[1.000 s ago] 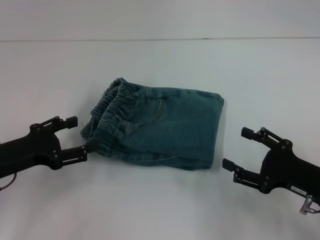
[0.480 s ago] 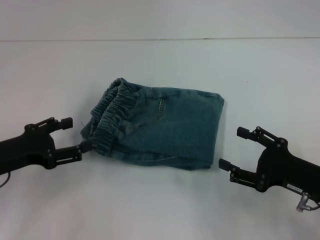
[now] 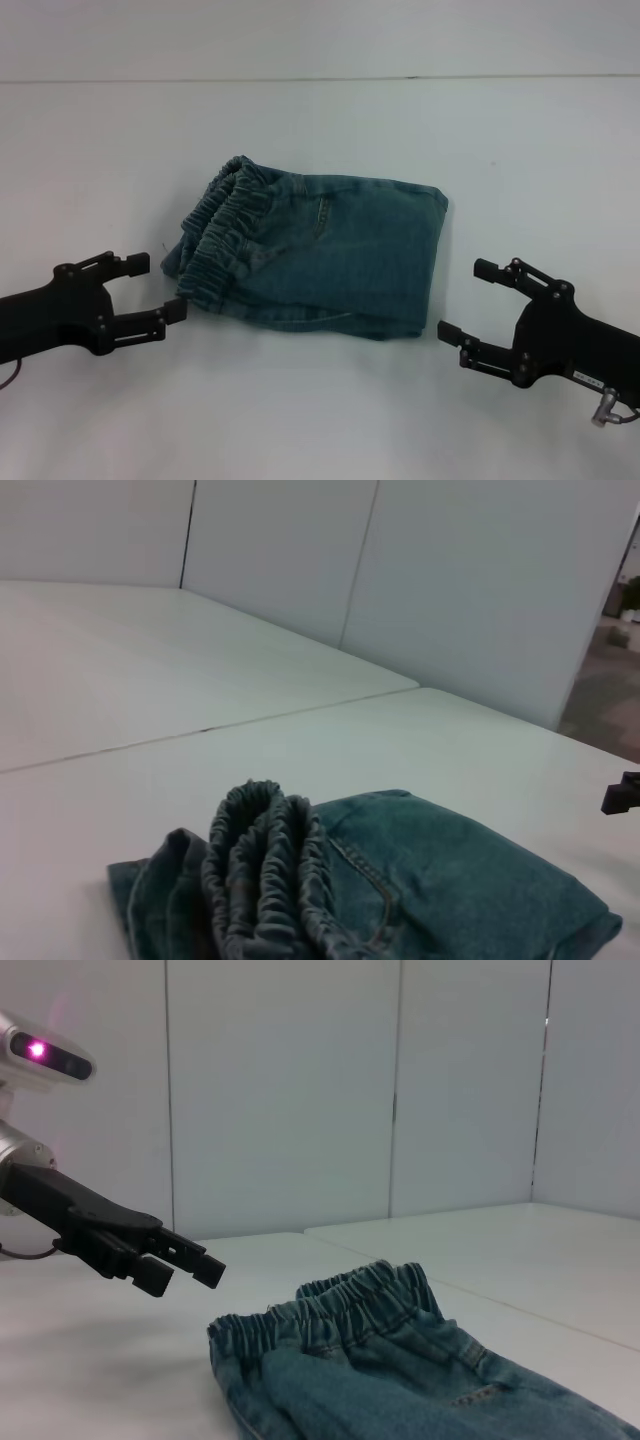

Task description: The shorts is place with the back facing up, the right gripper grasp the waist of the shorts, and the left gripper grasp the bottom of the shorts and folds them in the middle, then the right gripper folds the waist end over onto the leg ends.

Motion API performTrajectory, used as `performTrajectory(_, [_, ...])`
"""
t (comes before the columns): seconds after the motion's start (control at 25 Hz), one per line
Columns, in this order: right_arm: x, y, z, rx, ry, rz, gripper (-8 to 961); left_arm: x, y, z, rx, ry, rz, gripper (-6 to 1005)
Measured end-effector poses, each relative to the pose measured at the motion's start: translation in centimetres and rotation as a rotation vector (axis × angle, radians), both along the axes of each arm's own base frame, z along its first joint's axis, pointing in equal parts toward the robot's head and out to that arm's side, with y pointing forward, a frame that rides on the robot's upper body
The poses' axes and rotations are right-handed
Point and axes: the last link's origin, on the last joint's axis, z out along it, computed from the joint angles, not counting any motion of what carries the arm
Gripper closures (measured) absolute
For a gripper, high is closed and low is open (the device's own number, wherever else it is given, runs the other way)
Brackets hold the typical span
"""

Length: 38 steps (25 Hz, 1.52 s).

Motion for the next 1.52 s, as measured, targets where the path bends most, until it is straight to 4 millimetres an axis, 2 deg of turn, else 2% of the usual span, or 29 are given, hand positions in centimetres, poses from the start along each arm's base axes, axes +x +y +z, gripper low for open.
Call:
performTrajectory(0.56, [-0.7,0.3,-0.6,-0.044,-0.010,0.037,62,0.3,-0.6,-0.1,-0.030,-0.011,-0.036,106])
performTrajectory(1.52, [-1.4,1.0,-0.7,-0.064,-0.020,0.074,61,0.7,-0.5,-0.4,-0.050,-0.006,-0.051,105])
